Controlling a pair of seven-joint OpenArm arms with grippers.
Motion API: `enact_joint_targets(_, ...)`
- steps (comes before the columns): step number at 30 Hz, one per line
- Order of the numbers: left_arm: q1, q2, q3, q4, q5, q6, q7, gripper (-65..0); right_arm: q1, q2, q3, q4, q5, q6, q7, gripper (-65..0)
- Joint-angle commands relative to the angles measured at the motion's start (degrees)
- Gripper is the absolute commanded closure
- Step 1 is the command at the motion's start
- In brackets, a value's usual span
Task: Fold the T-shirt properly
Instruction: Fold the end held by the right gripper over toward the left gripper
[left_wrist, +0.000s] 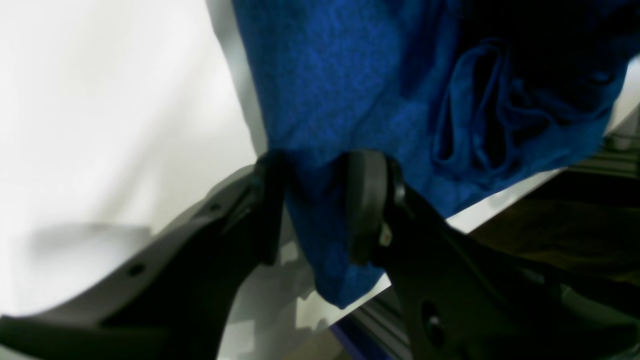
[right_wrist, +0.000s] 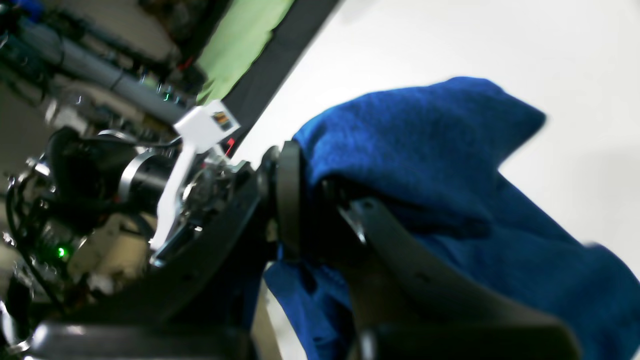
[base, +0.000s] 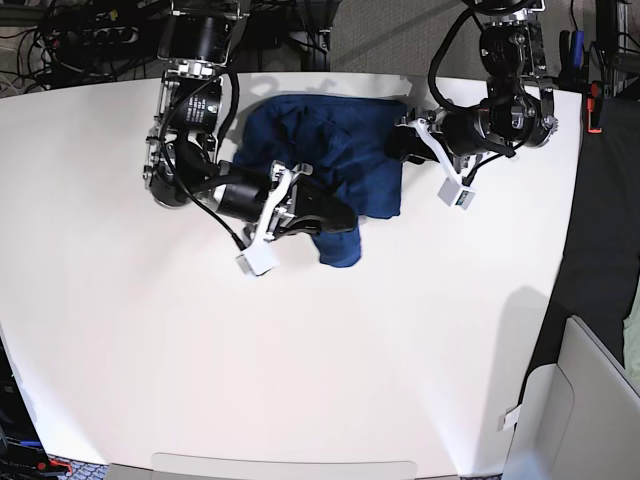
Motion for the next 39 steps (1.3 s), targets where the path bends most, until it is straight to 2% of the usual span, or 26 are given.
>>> enact_joint_targets(1,-0.31,-0.3,-0.15,0.82,-0.8,-0.21,-0.3,-20.6,1.3,0.34,-0.98,-0.09,1.08,0.32,0.96,-0.4)
enact_joint_targets(14,-0.31,-0.13,0.03,0.82,-0.8,-0.21,-2.23,-20.6,2.1,0.34,-10.39,-5.8,0.55,0.32,1.49,-0.6)
enact_joint_targets(23,0.4,-0.04,-0.06,0.82,-0.8,-0.21,-2.14,-20.6,5.52,0.34,-17.86,-11.95,-2.26,0.32,10.37,-0.6)
enact_joint_targets(29,1.01,-0.04,-0.06,0.82,-0.8,-0.21,-2.23,-20.6,6.4,0.34,-18.39,-14.15,-2.61,0.32,11.42,-0.9)
enact_joint_targets(32,1.01,-0.3,-0.15,0.82,-0.8,-0.21,-2.23,-20.6,6.05,0.34,-18.39,-14.59,-4.72,0.32,11.42,-9.0)
enact_joint_targets(34,1.01,-0.39,-0.15,0.82,-0.8,-0.21,-2.23,-20.6,5.79,0.34,-18.47,-14.42,-5.25,0.32,11.42,-20.5)
enact_joint_targets(36,1.01,-0.39,-0.15,0.82,-0.88,-0.21,-2.23,-20.6,5.79,0.34,-18.47,-14.33,-5.16,0.32,11.33,-29.4)
enact_joint_targets(37,1.01,-0.39,-0.15,0.82,-0.88,-0.21,-2.23,-20.6,5.79,0.34,-18.3,-13.71,-5.16,0.32,11.25,-31.9)
enact_joint_targets(39,1.01,-0.39,-0.15,0.82,-0.88,-0.21,-2.23,-20.6,5.79,0.34,-18.12,-10.72,-5.16,0.32,11.16,-32.3)
